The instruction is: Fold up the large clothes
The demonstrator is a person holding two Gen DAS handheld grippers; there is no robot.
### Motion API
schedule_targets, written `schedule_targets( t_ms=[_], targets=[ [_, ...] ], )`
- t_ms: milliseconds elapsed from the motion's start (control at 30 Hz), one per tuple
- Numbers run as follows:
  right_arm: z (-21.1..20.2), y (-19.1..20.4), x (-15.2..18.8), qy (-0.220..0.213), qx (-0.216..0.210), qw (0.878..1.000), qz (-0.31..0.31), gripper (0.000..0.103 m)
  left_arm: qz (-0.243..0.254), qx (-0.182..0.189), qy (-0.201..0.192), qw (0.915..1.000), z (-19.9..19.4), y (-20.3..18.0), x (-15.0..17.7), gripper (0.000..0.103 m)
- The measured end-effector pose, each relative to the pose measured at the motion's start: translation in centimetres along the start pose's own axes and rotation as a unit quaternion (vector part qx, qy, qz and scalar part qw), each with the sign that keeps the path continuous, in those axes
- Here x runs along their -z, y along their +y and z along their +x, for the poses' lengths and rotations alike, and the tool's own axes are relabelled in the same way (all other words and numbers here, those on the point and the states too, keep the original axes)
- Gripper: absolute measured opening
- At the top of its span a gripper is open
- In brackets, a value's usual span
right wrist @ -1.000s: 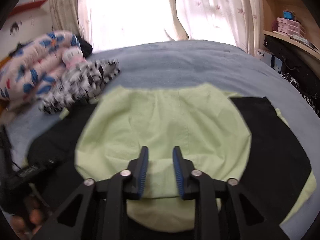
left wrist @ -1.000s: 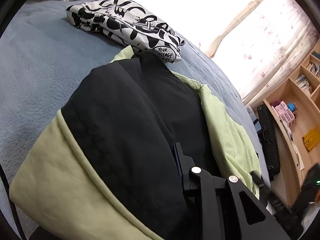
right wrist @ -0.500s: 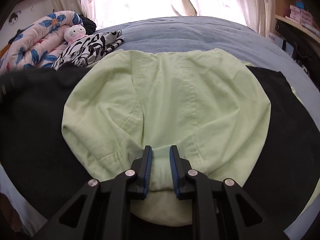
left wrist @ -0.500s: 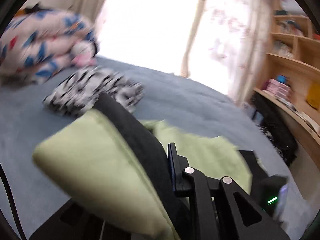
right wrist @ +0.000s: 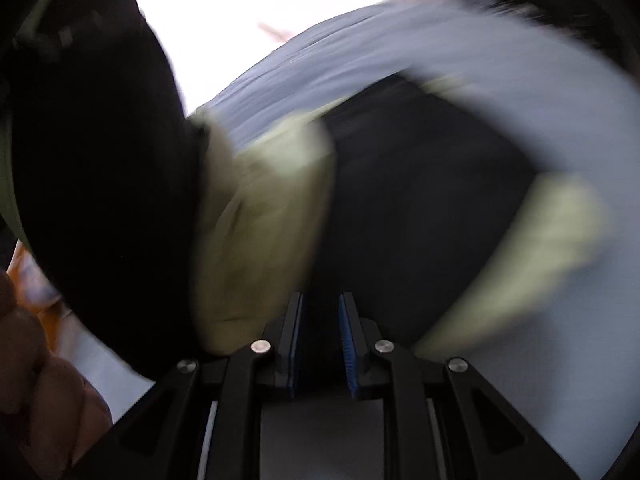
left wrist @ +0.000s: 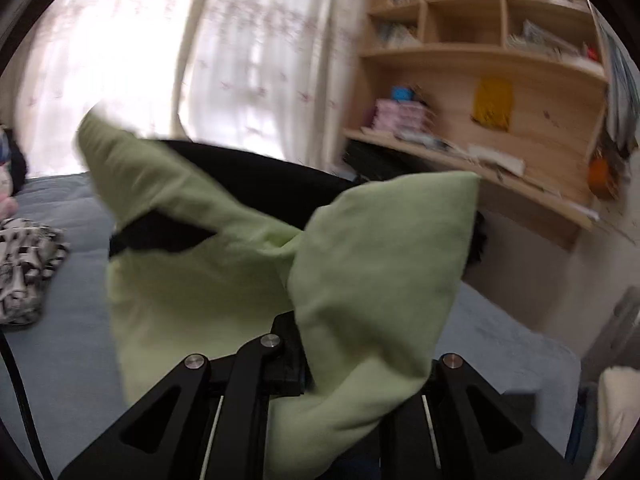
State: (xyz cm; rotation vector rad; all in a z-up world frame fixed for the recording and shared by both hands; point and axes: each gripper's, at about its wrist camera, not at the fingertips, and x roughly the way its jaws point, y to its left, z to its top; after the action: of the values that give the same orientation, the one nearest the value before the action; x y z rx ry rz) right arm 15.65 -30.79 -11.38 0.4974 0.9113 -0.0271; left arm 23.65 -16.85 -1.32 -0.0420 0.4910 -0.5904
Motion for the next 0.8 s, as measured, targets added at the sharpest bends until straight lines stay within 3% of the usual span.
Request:
schedule_targets(
  t_ms=[33, 100, 200, 267, 300, 433, 533, 633, 700, 800],
  targets=[
    [-0.8, -2.2, -0.2, -0.003, 0.033, 0.999, 0.019, 0.018, 0.006, 0.004, 0.021, 0.9998, 1.5, -0.9, 0.7, 0.011],
    [-1.4, -4.9, -0.3, -0.001, 0.056, 0.997, 0.047, 0.018, 0.014, 0.007, 0.083, 0.9965, 5.1, -2.1, 3.0, 0.012],
    [-2.0, -8.2, 0.0, 0.007, 0.057, 0.994, 0.089, 0.018, 0.016, -0.002, 0.186, 0.9824, 9.2, -2.3, 6.6, 0.019],
    [-2.0, -8.9, 0.1, 0.012, 0.038, 0.994, 0.103, 0.018, 0.010, 0.001, 0.227, 0.9739, 10.0, -2.0, 7.8, 0.030],
    [-2.1, -9.0, 0.1, 0.013, 0.034, 0.994, 0.104, 0.018, 0.012, 0.004, 0.225, 0.9742, 9.6, -2.0, 7.9, 0.033],
    [-2.5, -8.4, -0.3, 0.010, 0.023, 0.995, 0.101, 0.030, 0.025, 0.031, 0.196, 0.9798, 6.4, -2.0, 6.4, 0.082],
    [-3.4, -7.6, -0.8, -0.002, 0.007, 0.995, 0.104, 0.035, 0.031, 0.046, 0.176, 0.9828, 3.5, -2.5, 5.2, 0.087],
    [-4.3, -7.6, -2.3, -0.009, -0.021, 0.994, 0.104, 0.038, 0.020, 0.030, 0.151, 0.9879, 0.4, -1.5, 3.7, 0.087],
    [-4.6, -7.0, -2.9, -0.008, -0.039, 0.994, 0.099, 0.042, -0.002, -0.003, 0.131, 0.9913, -1.5, 0.4, 3.1, 0.087],
    [-4.2, -6.2, -3.7, 0.005, -0.064, 0.994, 0.092, 0.042, -0.050, -0.065, 0.121, 0.9892, -3.3, 4.9, 3.6, 0.087]
  ],
)
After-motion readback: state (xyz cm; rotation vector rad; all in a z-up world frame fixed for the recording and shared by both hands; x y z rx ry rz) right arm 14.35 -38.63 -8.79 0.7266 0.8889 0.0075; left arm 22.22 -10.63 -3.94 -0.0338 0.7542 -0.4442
